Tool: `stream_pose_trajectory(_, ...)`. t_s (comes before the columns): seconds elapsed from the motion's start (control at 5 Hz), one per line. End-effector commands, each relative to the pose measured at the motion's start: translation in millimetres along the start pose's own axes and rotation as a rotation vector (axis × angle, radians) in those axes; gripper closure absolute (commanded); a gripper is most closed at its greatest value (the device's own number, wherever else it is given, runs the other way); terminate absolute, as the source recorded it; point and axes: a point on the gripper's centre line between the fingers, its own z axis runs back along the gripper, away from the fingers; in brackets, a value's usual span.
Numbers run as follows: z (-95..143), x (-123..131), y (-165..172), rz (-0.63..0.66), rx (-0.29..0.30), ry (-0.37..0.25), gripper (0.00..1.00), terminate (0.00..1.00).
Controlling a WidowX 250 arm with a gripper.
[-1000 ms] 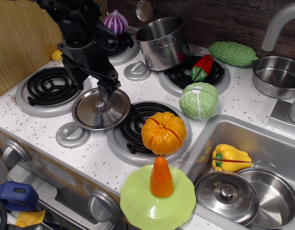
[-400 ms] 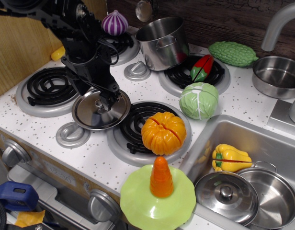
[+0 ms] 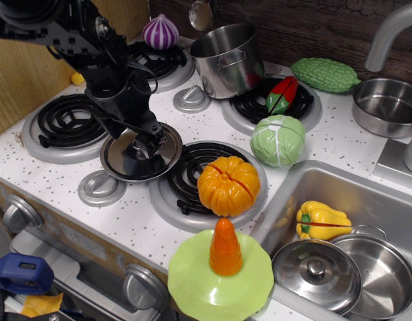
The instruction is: Put lid on stove
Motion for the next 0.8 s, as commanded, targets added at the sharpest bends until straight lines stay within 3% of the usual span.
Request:
stream_pose_trajectory(0.0,-2,3,7,0.003,0.001,-0.028,0.0,0.0)
stream_pose_trajectory(0.2,-5,5,9,-0.001,-0.028,-0.026,1.0,0.0)
stream_pose_trajectory(0.6,2,14,7,-0.003,-0.032,0.002,1.0,0.0)
